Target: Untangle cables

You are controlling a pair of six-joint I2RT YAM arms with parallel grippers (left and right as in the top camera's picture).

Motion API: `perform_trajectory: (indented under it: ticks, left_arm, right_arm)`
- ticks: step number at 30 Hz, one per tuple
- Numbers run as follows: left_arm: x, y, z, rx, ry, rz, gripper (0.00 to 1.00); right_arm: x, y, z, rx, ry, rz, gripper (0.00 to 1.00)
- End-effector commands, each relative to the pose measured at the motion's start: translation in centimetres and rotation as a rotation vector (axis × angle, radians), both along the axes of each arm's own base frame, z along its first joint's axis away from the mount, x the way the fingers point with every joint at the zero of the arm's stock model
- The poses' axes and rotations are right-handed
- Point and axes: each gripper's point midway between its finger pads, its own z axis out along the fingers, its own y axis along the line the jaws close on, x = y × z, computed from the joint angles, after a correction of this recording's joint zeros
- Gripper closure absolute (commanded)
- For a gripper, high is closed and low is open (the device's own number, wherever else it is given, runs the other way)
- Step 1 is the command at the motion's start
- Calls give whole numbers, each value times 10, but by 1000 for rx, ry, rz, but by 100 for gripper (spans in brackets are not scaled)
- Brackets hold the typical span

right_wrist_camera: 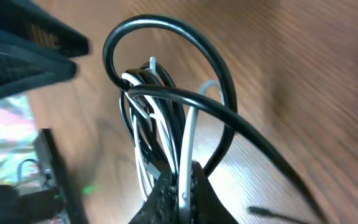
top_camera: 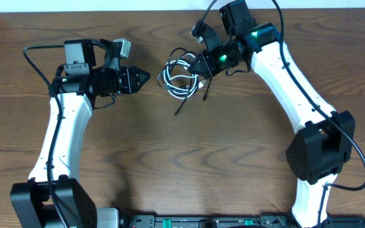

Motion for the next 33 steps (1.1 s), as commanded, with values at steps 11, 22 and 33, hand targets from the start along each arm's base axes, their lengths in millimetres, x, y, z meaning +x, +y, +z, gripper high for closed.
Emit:
perform_trajectory:
  ticks: [11,22,33]
  left_arm:
    - [0,-13,15,-101,-23,-56,64]
    - [-1,-15,16,-107,-23,-62,64]
    - [10,-13,23,-133,-39,-16,64]
  right_arm:
    - [-18,34,49,301,19,158,99]
    - [-25,48,87,488,44,240,99]
    - [-37,65,130,642,82,337,99]
